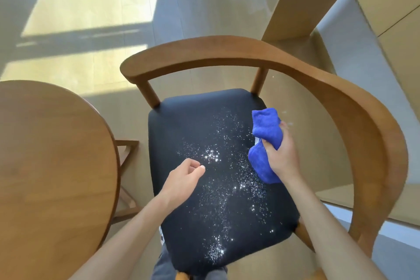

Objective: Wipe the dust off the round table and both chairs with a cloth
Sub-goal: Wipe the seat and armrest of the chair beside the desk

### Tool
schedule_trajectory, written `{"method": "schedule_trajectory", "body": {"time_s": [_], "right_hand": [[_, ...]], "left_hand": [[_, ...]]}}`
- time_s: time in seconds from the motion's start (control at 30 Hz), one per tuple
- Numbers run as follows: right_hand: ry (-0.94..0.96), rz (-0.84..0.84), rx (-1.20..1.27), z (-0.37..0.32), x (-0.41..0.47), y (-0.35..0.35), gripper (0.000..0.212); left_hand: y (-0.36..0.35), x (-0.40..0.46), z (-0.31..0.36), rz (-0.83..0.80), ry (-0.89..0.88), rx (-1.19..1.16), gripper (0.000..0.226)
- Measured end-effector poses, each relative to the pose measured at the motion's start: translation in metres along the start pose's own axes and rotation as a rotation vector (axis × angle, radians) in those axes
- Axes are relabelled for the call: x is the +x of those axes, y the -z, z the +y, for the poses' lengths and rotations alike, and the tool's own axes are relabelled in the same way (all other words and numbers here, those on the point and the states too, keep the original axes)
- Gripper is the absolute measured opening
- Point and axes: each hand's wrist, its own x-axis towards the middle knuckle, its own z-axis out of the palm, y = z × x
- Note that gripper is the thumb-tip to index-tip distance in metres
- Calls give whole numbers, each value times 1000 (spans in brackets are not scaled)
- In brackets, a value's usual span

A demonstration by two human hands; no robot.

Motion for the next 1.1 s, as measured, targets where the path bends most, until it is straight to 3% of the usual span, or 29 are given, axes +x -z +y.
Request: {"method": "schedule_trajectory", "body": {"time_s": [0.03,0.13,0.27,0.4,0.57,0.73,0.9,1.1], "right_hand": [[-11,-16,-97,5,10,-9,33],[-103,-156,-468,23,30,-42,77],[-43,-189,-728,46,38,-82,90],[9,4,-722,61,44,-98,85],[22,217,-666,65,52,-118,61],[-41,372,-634,49,71,-146,49],[47,337,-604,9,82,-187,38],[415,-7,-570,-70,35,-296,31]], "left_hand": [[1,7,-5,4,4,-11,12],[2,29,-15,19,7,-27,12],[7,55,-25,85,-24,-35,16],[26,81,-26,280,-89,-23,18],[48,112,-21,478,-137,-64,22],[61,132,-34,550,-24,-174,42],[63,141,-61,541,210,-349,48],[71,139,-74,635,339,-554,53]]}}
